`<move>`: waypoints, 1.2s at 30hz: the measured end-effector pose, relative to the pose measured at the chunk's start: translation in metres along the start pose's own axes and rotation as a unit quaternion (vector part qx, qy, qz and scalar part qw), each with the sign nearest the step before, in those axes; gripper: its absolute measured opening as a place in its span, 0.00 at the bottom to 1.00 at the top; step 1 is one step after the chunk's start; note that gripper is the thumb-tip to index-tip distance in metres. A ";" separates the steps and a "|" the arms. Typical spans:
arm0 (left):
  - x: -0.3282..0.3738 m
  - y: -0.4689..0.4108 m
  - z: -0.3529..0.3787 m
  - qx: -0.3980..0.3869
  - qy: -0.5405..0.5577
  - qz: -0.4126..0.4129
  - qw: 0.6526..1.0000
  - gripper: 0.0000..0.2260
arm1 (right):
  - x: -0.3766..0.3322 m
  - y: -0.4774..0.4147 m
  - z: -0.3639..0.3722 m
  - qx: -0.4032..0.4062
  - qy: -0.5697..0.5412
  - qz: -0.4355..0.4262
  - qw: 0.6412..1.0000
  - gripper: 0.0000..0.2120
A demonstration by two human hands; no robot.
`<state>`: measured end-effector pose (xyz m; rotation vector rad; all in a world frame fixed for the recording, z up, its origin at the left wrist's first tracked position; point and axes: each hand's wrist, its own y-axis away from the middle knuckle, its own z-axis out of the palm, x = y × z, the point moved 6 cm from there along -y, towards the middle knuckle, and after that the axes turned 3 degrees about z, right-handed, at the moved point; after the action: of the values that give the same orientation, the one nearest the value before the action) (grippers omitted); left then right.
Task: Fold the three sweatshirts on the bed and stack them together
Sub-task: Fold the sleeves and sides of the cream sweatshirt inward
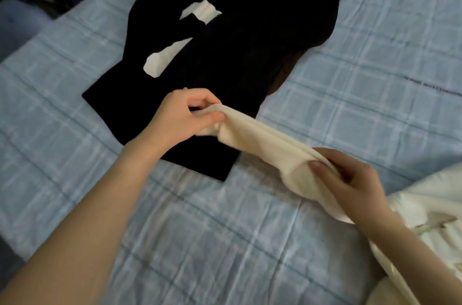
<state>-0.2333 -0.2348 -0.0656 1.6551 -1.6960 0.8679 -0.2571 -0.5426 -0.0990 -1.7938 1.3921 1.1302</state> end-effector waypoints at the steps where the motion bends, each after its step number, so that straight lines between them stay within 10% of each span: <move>1: 0.010 -0.001 -0.010 0.001 0.031 -0.008 0.999 0.07 | -0.010 -0.001 -0.010 -0.008 -0.005 -0.003 1.000 0.09; 7: 0.014 -0.040 -0.008 0.048 -0.103 -0.040 0.993 0.10 | -0.003 -0.050 -0.039 0.028 0.075 0.078 0.994 0.08; 15: -0.040 0.004 0.129 -0.144 -0.425 0.057 0.892 0.26 | 0.050 -0.028 0.068 -0.071 0.426 -0.004 0.902 0.28; 21: -0.039 0.015 0.120 -0.028 -0.351 0.046 0.935 0.23 | 0.092 -0.034 0.078 -0.109 0.454 0.027 0.884 0.30; 24: -0.027 0.056 0.103 0.191 -0.114 -0.072 0.972 0.19 | 0.088 -0.029 0.075 -0.114 0.434 0.026 0.893 0.30; 28: -0.057 0.062 0.116 0.217 0.182 -0.260 0.923 0.26 | 0.083 -0.028 0.073 -0.114 0.420 0.021 0.900 0.29; 36: -0.060 0.018 0.100 0.193 -0.095 -0.168 0.962 0.28 | 0.072 -0.022 0.067 -0.097 0.434 0.026 0.895 0.28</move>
<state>-0.2472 -0.2784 -0.1741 2.2737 -1.3577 0.9355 -0.2471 -0.5123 -0.1951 -2.5878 1.8486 0.4705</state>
